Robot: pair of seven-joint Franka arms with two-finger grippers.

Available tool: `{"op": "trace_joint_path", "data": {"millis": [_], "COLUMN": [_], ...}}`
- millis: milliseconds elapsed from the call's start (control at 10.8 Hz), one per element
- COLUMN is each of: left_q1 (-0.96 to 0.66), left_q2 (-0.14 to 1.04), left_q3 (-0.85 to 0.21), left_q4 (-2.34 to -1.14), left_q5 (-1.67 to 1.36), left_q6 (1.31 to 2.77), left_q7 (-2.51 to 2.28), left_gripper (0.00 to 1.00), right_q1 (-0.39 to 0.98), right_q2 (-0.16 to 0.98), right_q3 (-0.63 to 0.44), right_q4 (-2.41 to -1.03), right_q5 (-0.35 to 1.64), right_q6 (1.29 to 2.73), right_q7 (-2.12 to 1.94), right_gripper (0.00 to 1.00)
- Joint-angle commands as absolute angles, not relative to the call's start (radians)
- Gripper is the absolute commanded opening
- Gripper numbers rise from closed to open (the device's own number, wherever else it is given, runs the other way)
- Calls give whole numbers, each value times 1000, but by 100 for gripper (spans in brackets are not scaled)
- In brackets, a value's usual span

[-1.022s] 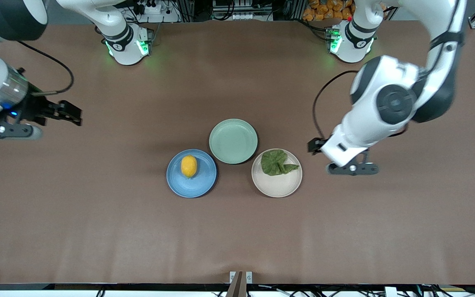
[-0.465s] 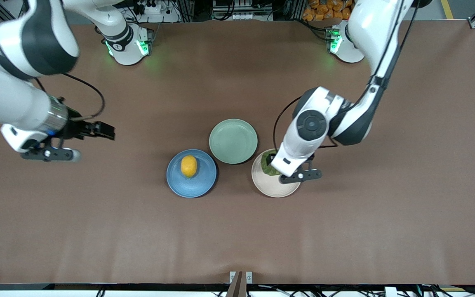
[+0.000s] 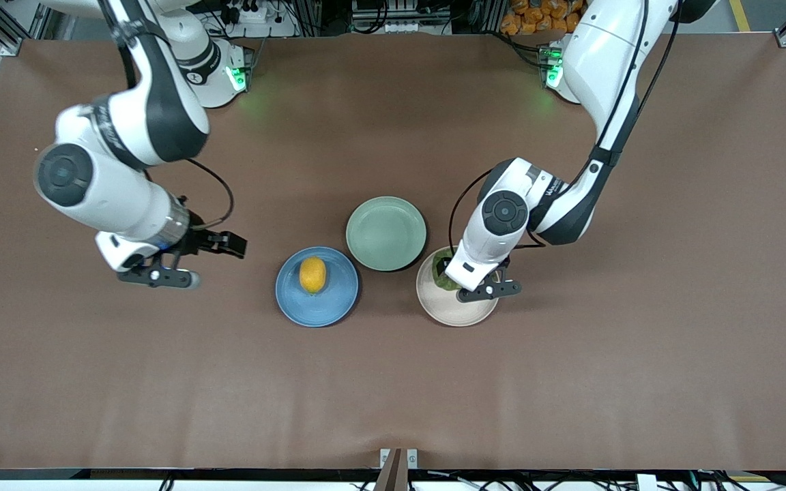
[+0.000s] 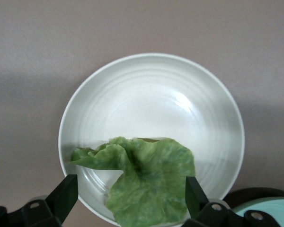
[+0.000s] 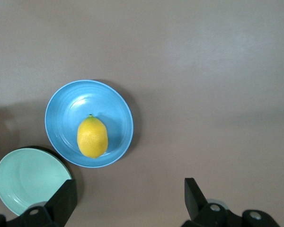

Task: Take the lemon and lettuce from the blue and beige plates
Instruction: 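Lower the left gripper onto the lettuce while the right gripper approaches the lemon, then close the left gripper on the lettuce while the right gripper grasps the lemon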

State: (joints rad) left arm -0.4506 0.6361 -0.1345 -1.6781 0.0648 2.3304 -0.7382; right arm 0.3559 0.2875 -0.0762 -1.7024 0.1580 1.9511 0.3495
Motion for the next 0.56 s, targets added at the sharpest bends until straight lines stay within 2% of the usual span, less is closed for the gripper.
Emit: {"op": "trace_joint_path", "data": {"millis": [0, 465], "left_q1": [-454, -465], "left_q2": [636, 679], "left_q3": [-133, -133], "left_q4": [-1727, -1714], "left_q5": [86, 87], "left_q6": [2399, 2430], "left_q7": [-776, -810], "left_gripper": [100, 100], "right_q1": [377, 451], "right_q2": [322, 446], "right_q3": [-83, -84], "right_q4": [-1720, -1732], "right_q5": [212, 212], "right_q6": [2008, 2201], "right_q7": [368, 474], "right_gripper": [100, 100]}}
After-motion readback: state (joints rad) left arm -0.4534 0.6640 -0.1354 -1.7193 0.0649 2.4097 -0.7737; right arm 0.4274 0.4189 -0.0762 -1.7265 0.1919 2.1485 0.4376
